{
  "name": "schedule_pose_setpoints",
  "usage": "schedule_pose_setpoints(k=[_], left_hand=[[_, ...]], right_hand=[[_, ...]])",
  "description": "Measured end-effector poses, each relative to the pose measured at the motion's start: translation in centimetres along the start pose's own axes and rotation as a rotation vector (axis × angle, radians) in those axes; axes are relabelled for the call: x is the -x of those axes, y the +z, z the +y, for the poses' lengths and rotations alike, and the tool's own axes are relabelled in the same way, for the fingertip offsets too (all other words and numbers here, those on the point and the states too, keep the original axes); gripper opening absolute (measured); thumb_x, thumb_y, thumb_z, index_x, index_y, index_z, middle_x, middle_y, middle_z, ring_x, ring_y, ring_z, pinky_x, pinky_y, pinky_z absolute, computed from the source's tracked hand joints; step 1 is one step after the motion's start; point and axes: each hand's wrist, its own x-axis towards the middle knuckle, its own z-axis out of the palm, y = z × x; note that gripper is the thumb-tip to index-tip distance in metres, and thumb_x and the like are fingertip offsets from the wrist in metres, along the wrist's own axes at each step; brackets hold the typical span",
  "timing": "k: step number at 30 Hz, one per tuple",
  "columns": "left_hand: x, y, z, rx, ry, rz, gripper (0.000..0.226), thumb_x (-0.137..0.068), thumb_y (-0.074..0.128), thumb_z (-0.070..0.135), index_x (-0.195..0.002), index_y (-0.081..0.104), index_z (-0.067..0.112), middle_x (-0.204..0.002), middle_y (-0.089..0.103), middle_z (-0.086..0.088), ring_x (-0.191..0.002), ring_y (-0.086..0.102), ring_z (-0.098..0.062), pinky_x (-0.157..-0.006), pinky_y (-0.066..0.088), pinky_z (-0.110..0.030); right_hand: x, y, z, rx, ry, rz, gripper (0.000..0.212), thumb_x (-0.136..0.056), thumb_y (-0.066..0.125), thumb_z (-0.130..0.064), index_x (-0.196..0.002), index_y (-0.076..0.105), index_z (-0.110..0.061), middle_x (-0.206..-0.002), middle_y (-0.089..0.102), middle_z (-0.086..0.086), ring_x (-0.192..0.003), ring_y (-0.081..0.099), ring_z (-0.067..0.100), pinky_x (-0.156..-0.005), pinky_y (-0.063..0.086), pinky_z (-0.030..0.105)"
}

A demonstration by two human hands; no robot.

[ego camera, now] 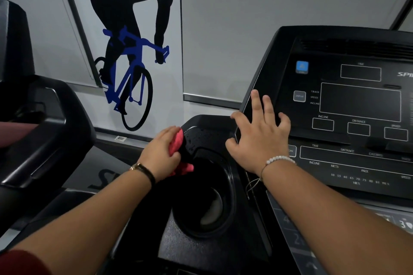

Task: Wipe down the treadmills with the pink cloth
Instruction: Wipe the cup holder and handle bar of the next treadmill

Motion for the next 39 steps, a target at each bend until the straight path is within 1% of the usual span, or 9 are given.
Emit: schedule_pose_setpoints(k=[5,11,15,20,24,28,32,35,39], left_hand=[[4.9,-0.3,-3.3,0.026,0.151,0.072,0.064,-0.067,0.042,0.022,-0.13,0.054,0.029,-0.138,0.046,0.016,-0.125,0.045,-0.003,-0.107,0.032,-0.02],[1.8,0.7,-0.5,-0.103,-0.365,0.085,0.017,-0.082,0.052,0.033,-0.097,0.053,0.024,-0.11,0.057,-0.005,-0.097,0.056,-0.028,-0.082,0.048,-0.037],[3.4,1.6,0.9,-0.246,-0.207,0.078,0.062,-0.085,0.051,0.041,-0.138,0.036,0.012,-0.143,0.04,-0.009,-0.128,0.041,-0.027,-0.105,0.036,-0.039],[7.5,1.6,-0.5,-0.536,0.018,-0.061,0.088,-0.071,-0.001,0.05,-0.15,0.013,0.014,-0.156,0.017,-0.005,-0.144,0.016,-0.02,-0.116,0.01,-0.033],[4.4,2.1,0.4,-0.449,-0.183,-0.003,0.077,-0.089,0.023,0.049,-0.148,0.007,0.003,-0.154,0.018,-0.017,-0.142,0.019,-0.028,-0.116,0.019,-0.04],[2.4,3.2,2.5,-0.397,-0.248,0.039,0.08,-0.092,0.042,0.036,-0.147,-0.005,0.001,-0.156,0.002,-0.019,-0.145,0.003,-0.032,-0.118,0.01,-0.04],[4.9,3.3,2.3,-0.459,0.008,0.01,0.077,-0.092,0.043,0.032,-0.149,-0.004,0.01,-0.158,-0.007,-0.009,-0.145,-0.005,-0.024,-0.118,-0.001,-0.034],[7.3,2.2,0.7,-0.458,0.141,-0.04,0.076,-0.08,0.02,0.047,-0.15,0.009,0.018,-0.158,0.006,0.001,-0.145,0.004,-0.018,-0.114,-0.002,-0.029],[5.7,1.8,-0.2,-0.392,-0.057,-0.015,0.079,-0.078,0.023,0.043,-0.15,0.009,0.015,-0.158,0.008,-0.003,-0.145,0.008,-0.019,-0.117,0.01,-0.037]], right_hand=[[0.1,0.2,0.1,-0.008,0.004,0.004,0.048,-0.079,0.041,-0.05,-0.125,0.042,-0.038,-0.157,-0.008,0.006,-0.144,-0.007,0.027,-0.108,0.011,0.055],[0.0,0.0,0.0,-0.003,0.007,-0.001,0.049,-0.079,0.04,-0.049,-0.126,0.041,-0.038,-0.157,-0.009,0.006,-0.144,-0.007,0.027,-0.109,0.011,0.055],[0.0,-0.1,0.0,-0.014,0.007,0.003,0.048,-0.079,0.041,-0.049,-0.125,0.042,-0.038,-0.157,-0.008,0.006,-0.144,-0.007,0.027,-0.109,0.011,0.055],[0.1,0.0,0.0,-0.026,0.005,0.017,0.047,-0.079,0.043,-0.048,-0.124,0.043,-0.037,-0.158,-0.005,0.006,-0.144,-0.004,0.027,-0.109,0.011,0.054],[0.1,0.0,0.0,-0.038,0.006,0.024,0.047,-0.078,0.043,-0.048,-0.123,0.045,-0.036,-0.158,-0.004,0.006,-0.144,-0.004,0.027,-0.109,0.011,0.055],[0.2,0.0,0.0,-0.035,0.007,0.018,0.047,-0.078,0.043,-0.048,-0.124,0.044,-0.037,-0.157,-0.007,0.006,-0.144,-0.005,0.026,-0.11,0.011,0.054],[0.2,-0.1,0.1,-0.046,0.008,0.014,0.047,-0.078,0.042,-0.048,-0.124,0.043,-0.038,-0.157,-0.007,0.005,-0.144,-0.006,0.026,-0.11,0.01,0.054],[0.3,-0.1,0.1,-0.045,0.003,0.019,0.047,-0.078,0.042,-0.048,-0.123,0.043,-0.038,-0.157,-0.007,0.005,-0.144,-0.006,0.026,-0.11,0.01,0.053],[0.2,0.1,0.1,-0.05,0.001,0.022,0.046,-0.078,0.042,-0.048,-0.123,0.043,-0.038,-0.157,-0.007,0.005,-0.144,-0.006,0.026,-0.11,0.009,0.054]])
